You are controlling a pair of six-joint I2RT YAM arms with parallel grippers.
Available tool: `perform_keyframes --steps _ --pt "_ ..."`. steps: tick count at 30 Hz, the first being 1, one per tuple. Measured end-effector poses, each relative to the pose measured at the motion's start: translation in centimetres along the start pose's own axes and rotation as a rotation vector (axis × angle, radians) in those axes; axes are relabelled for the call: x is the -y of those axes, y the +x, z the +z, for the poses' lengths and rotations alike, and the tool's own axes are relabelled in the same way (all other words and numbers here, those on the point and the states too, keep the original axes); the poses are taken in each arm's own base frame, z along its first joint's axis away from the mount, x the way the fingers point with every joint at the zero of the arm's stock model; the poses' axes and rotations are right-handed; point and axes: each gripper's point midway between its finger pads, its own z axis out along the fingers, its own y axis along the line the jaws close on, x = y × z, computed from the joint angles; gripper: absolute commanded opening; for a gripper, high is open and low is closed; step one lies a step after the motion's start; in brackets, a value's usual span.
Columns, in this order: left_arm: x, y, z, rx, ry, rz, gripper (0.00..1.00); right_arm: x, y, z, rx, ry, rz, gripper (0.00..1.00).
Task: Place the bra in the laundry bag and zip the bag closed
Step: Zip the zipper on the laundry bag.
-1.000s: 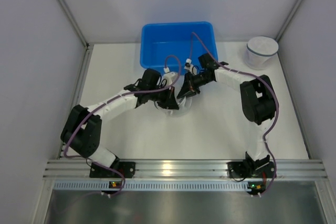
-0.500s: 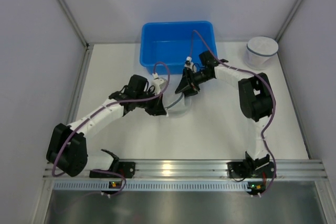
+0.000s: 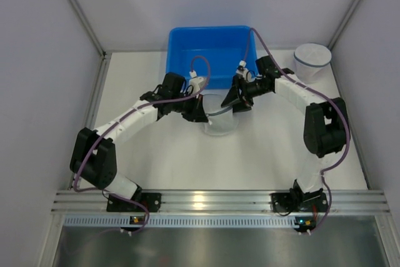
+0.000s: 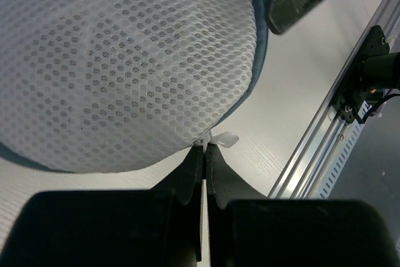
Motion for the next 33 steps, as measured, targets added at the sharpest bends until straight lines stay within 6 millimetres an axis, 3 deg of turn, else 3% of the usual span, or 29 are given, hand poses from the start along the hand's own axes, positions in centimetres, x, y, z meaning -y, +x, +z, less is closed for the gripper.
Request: perform_keyframes --steps 3,11,18,21,25,28,33 --pt "0.0 -0.3 0.4 -0.005 0.002 -0.006 0.00 0.0 0.9 -0.4 0.000 0.011 0.011 0.74" --pt "0.1 -0.2 0.6 -0.010 0.006 -0.003 0.00 1.5 0.6 -1.0 0.024 0.071 0.030 0.76" --pt "0.1 -0.2 0.5 -0.007 0.003 0.013 0.00 6.6 0.1 -3.5 0.111 0.343 0.036 0.77" --pt "0.1 -0.2 0.5 -0.006 -0.001 0.013 0.00 5.8 0.6 -4.3 0.128 0.335 0.041 0.78" --pt "0.1 -0.2 0.5 -0.007 -0.003 0.012 0.00 2.8 1.0 -4.3 0.141 0.206 0.061 0.85" --pt "0.2 -0.2 0.6 -0.007 -0.004 0.006 0.00 1.6 2.5 -3.3 0.115 0.092 0.134 0.87" --pt "0.6 0.0 0.8 -0.014 0.004 -0.001 0.00 1.2 4.5 -1.0 0.032 0.022 0.270 0.89"
